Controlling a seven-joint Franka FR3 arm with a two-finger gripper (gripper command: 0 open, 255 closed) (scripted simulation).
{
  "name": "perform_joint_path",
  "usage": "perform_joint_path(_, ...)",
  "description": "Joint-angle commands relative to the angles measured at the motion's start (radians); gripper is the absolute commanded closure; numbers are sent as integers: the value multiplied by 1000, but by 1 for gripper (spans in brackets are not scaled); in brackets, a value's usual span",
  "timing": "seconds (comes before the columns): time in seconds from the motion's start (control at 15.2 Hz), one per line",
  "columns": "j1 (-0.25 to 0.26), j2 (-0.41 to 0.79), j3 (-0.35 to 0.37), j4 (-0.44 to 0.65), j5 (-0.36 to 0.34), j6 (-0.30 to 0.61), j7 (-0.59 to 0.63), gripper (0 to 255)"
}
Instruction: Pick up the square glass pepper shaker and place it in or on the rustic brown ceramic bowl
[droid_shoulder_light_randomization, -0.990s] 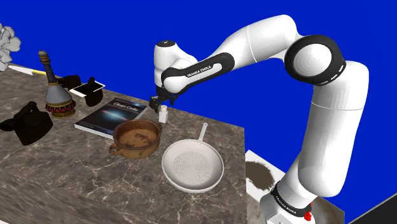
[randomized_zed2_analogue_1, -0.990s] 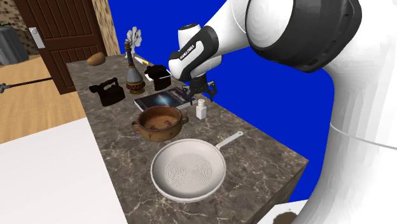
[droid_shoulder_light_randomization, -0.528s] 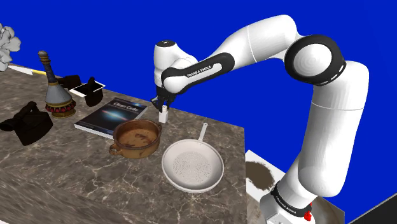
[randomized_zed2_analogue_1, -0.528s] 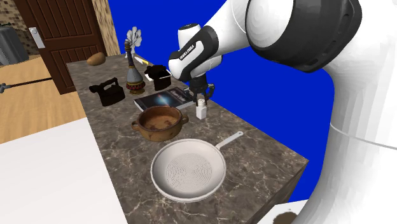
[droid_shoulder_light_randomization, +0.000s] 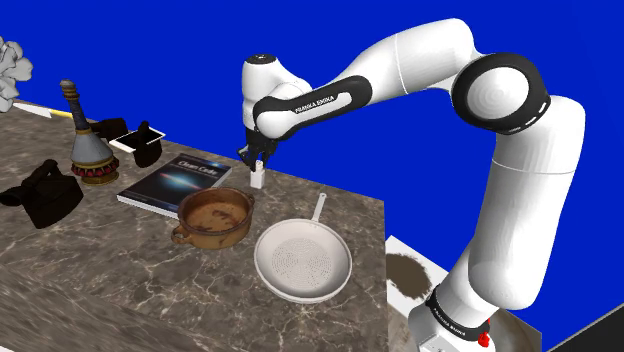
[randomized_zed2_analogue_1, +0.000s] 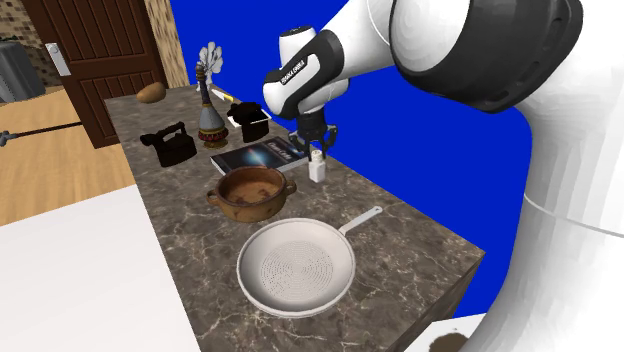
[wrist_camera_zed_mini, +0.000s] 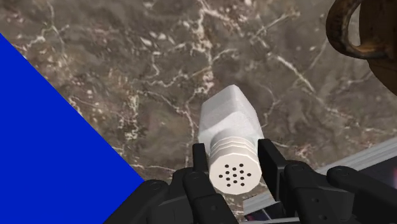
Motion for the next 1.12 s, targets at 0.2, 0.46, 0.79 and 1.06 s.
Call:
perform_joint_path(0.2,-2,-27,6,33,18,-57,-20,255)
perform_joint_path(0.46,-3,-44,9,63,30,-103,-35,255)
perform_joint_path(0.79,-3,-61,13,107,42,-162,-52,255)
perform_joint_path(1.06,-2,-71,15,147,51,-210,-64,255)
